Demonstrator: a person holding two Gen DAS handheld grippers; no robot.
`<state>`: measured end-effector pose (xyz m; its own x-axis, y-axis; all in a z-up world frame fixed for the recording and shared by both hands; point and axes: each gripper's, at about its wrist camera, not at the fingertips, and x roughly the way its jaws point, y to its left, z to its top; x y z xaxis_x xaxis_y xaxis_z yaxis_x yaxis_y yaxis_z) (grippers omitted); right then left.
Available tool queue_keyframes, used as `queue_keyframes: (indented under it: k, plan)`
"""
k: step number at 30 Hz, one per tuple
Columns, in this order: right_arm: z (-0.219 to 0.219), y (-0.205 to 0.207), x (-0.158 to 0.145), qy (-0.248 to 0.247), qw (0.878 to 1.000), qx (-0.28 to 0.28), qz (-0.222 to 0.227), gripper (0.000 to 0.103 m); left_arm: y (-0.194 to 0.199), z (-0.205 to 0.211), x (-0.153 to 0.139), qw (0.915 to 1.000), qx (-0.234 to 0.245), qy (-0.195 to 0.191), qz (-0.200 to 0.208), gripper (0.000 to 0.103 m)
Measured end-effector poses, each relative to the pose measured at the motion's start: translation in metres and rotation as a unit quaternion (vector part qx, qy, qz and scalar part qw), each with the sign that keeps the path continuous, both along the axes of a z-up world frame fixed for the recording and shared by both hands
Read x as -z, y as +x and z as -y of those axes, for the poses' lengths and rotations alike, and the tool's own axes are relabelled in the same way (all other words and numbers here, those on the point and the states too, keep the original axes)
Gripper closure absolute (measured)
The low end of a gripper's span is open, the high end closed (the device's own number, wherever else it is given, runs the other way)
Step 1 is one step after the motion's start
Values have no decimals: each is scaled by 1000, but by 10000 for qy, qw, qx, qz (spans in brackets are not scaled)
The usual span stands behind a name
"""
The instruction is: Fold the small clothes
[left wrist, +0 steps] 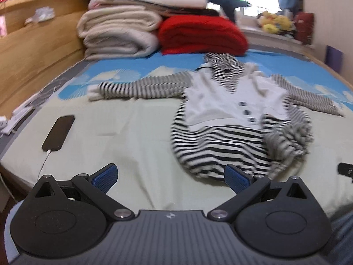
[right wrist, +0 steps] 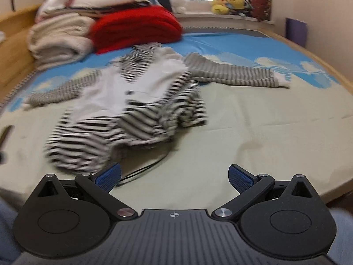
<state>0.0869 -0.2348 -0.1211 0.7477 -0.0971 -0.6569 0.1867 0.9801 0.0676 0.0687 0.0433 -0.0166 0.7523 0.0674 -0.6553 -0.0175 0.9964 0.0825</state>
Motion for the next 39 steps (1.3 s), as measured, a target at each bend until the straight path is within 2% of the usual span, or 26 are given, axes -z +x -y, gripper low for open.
queue_keyframes:
  k: [1, 3, 5, 6, 8, 10, 11, 14, 17, 18, 19, 22, 24, 26, 28, 32, 35, 39]
  plan:
    - [7, 14, 5, -35, 10000, -6, -69, 1, 10, -6, 4, 9999, -61, -36, -92, 0]
    - [26, 41, 11, 330, 9993, 51, -180, 1, 28, -16, 11, 9994, -109, -135, -284, 0]
    - [52, 70, 16, 816, 9958, 376, -199, 2, 48, -23, 20, 9985, -136, -206, -498, 0]
    - [62, 84, 18, 830, 9948, 546, -202, 2, 58, -25, 26, 9981, -151, -182, -573, 0]
    - [72, 113, 25, 299, 9962, 727, -370, 2, 75, -24, 37, 9969, -162, -15, -770, 0]
    - [73, 140, 43, -327, 9957, 377, -776, 2, 91, -18, 52, 9949, 125, 167, -988, 0]
    - [73, 149, 52, -454, 9943, 175, -944, 2, 98, -14, 60, 9932, 257, 262, -1103, 0]
    - [71, 171, 79, -528, 9904, -137, -1270, 3, 120, 0, 86, 9838, 712, 292, -1618, 0]
    - [69, 192, 88, -366, 9920, -252, -1178, 5, 141, 17, 105, 9681, 1311, 100, -2134, 1]
    - [70, 200, 87, -222, 9932, -279, -1104, 10, 147, 24, 107, 9650, 1456, 91, -2178, 1]
    - [74, 209, 81, -44, 9945, -259, -1014, 17, 153, 29, 107, 9644, 1572, 50, -2127, 1]
    - [84, 233, 57, 559, 9977, -118, -375, 17, 173, 34, 99, 9668, 1604, -306, -1966, 1]
    - [87, 249, 46, 814, 9967, 8, 12, 17, 183, 29, 93, 9665, 1608, -808, -1832, 1]
    - [91, 267, 45, 1054, 9943, 143, 104, 20, 182, 22, 85, 9614, 1778, -1458, -1510, 1]
    - [93, 279, 47, 1294, 9909, 341, 117, 20, 179, 19, 81, 9578, 1853, -1786, -1283, 1]
    - [94, 297, 49, 1113, 9913, 690, 101, 20, 172, 23, 77, 9539, 2142, -1792, -1103, 1]
    - [105, 305, 56, 967, 9895, 1075, 45, 20, 155, 21, 75, 9458, 2422, -1925, -993, 0]
    - [126, 299, 62, 1098, 9805, 1627, -100, 20, 151, 32, 77, 9421, 2841, -1537, -898, 0]
